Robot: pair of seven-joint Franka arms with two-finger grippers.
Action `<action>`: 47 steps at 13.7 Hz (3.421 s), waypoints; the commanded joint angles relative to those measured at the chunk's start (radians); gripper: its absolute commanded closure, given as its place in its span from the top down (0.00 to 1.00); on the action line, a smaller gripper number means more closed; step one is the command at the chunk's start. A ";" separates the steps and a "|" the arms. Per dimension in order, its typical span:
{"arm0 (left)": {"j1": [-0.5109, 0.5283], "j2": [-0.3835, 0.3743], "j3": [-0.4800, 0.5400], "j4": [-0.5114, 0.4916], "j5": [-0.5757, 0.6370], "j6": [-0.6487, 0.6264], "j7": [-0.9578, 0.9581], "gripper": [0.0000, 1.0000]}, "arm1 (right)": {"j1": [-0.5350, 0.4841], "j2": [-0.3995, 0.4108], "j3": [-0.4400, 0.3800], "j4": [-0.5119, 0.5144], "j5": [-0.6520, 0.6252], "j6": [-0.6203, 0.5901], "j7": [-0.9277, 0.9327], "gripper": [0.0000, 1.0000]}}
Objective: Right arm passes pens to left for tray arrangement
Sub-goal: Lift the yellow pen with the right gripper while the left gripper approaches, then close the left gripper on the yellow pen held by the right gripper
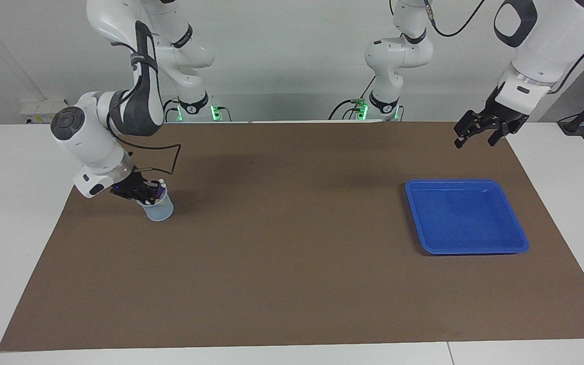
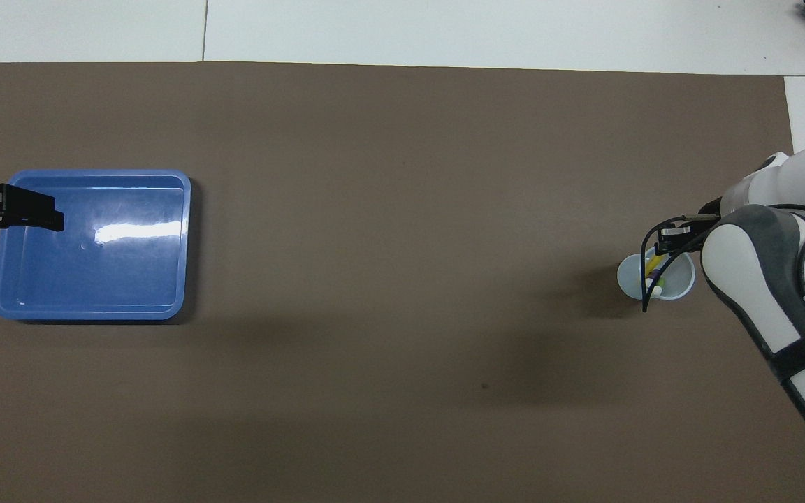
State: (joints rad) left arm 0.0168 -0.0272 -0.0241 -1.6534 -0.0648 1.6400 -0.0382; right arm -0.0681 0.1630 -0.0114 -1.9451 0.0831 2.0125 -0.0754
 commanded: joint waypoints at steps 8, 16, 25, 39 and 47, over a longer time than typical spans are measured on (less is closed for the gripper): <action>-0.009 -0.039 0.007 -0.055 -0.040 0.026 -0.042 1.00 | -0.015 -0.023 0.007 0.121 0.011 -0.182 -0.118 0.00; -0.005 -0.060 0.007 -0.095 -0.160 0.040 -0.185 1.00 | 0.092 -0.054 0.027 0.383 -0.092 -0.368 -0.325 0.00; -0.020 -0.115 0.006 -0.262 -0.483 0.250 -0.517 1.00 | 0.160 -0.062 0.054 0.350 0.323 -0.243 0.409 0.00; -0.296 -0.161 0.006 -0.474 -0.785 0.789 -1.291 1.00 | 0.554 -0.137 0.054 0.042 0.514 0.563 1.256 0.00; -0.481 -0.169 0.004 -0.537 -0.785 0.984 -1.486 1.00 | 0.634 -0.128 0.054 0.008 0.514 0.703 1.316 0.00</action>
State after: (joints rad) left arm -0.4123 -0.1654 -0.0321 -2.1446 -0.8325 2.5454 -1.4753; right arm 0.5488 0.0605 0.0458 -1.8935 0.5709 2.6778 1.2328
